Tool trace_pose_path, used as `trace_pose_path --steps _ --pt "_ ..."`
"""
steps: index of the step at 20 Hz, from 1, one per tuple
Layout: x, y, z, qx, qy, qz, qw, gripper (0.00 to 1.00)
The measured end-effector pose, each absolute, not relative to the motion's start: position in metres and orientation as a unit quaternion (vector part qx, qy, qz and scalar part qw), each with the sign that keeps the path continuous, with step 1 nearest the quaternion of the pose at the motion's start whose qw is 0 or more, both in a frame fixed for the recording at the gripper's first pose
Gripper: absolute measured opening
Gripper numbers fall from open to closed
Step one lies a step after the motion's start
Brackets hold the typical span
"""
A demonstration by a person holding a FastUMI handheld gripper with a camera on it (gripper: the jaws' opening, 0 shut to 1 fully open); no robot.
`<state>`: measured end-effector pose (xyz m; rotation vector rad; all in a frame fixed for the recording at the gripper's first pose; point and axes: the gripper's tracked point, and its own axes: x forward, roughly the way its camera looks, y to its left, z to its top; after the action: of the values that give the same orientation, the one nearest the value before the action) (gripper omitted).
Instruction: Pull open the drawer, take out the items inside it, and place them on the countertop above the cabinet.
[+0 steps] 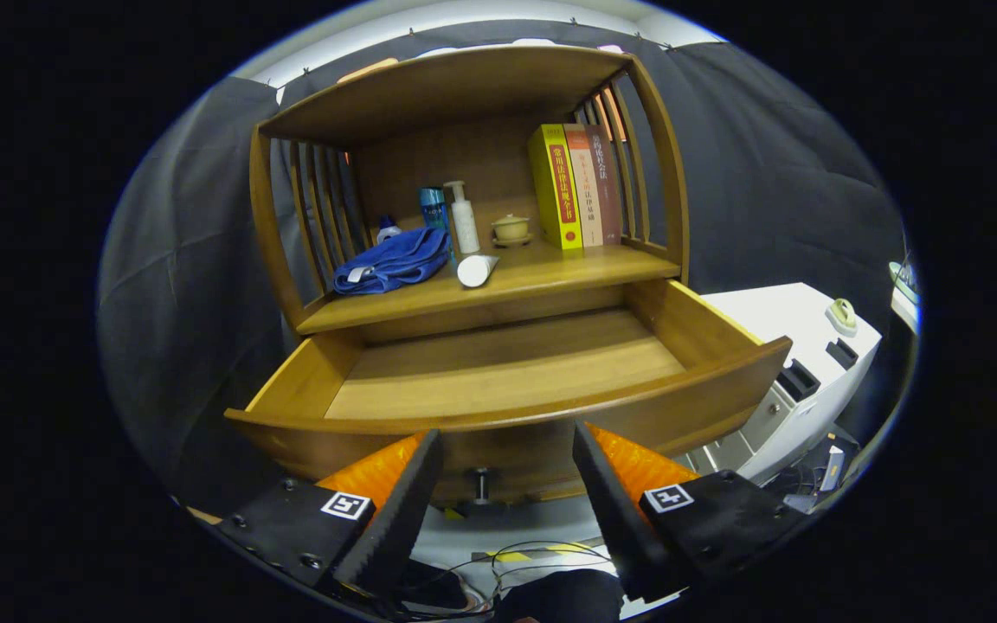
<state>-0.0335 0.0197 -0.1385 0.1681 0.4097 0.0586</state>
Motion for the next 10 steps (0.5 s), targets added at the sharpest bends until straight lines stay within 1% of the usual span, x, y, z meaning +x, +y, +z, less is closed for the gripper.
trace_pose_path --steps 5,10 --pt "-0.028 0.034 -0.150 0.074 0.193 0.044 0.978 0.99" --pt "-0.022 0.032 -0.156 0.049 0.184 0.029 0.981 0.98"
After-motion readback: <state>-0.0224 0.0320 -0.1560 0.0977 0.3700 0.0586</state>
